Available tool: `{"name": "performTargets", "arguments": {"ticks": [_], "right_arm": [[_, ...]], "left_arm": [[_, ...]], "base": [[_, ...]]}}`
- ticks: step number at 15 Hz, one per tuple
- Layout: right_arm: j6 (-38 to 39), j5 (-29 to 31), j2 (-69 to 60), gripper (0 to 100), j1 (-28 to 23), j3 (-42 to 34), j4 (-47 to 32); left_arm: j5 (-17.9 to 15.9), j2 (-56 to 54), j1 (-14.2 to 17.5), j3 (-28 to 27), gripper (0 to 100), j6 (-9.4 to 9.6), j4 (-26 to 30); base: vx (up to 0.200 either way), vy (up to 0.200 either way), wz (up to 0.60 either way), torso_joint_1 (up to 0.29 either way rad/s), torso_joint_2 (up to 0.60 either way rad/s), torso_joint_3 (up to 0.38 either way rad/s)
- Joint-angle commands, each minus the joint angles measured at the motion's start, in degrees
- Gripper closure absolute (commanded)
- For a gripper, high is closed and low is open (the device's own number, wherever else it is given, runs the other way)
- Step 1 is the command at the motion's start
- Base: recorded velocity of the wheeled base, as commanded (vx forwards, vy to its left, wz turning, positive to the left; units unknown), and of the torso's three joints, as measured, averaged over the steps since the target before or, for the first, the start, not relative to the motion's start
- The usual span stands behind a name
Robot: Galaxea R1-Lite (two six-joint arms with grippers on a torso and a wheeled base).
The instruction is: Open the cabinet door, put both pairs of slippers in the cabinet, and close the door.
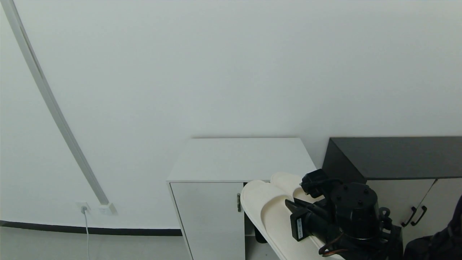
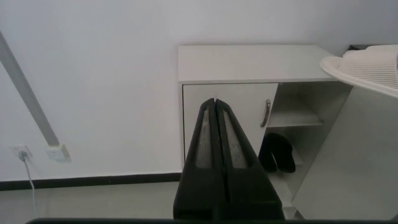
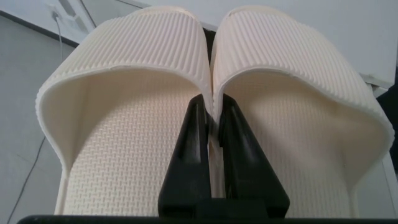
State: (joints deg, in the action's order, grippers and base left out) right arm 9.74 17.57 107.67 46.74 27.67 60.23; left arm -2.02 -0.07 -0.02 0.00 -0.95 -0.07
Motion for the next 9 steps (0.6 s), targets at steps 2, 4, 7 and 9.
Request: {"name": "performTargets", "arguments": {"ticks": [2,4,7,9], "right_arm": [[0.0,0.0,0.1,100,0.0,-0.1,0.1],[0.0,0.1,0.1,100,0.0,-0.1,0.1],[-0.1,0.1,0.4,100,0.0,-0.1,1.9],[-0.1,0.1,0.6,100,0.0,-0.2,1.9]], "left_arm": [[0.0,0.1,0.0,0.0,100,-0.02,0.0],[0.0,0.1,0.0,0.0,100,-0.02,0.0],[0.0,0.1,0.0,0.0,100,-0.02,0.0],[0.0,0.1,0.0,0.0,100,-0.02,0.0]], "base": [[0.0,0.0,0.0,-0.146,0.32,0.171],[0.0,0.0,0.0,-0.159,0.34,0.178],[0.0,0.0,0.0,-0.154,0.33,0.181],[0.0,0.0,0.0,-0.159,0.34,0.181]]}}
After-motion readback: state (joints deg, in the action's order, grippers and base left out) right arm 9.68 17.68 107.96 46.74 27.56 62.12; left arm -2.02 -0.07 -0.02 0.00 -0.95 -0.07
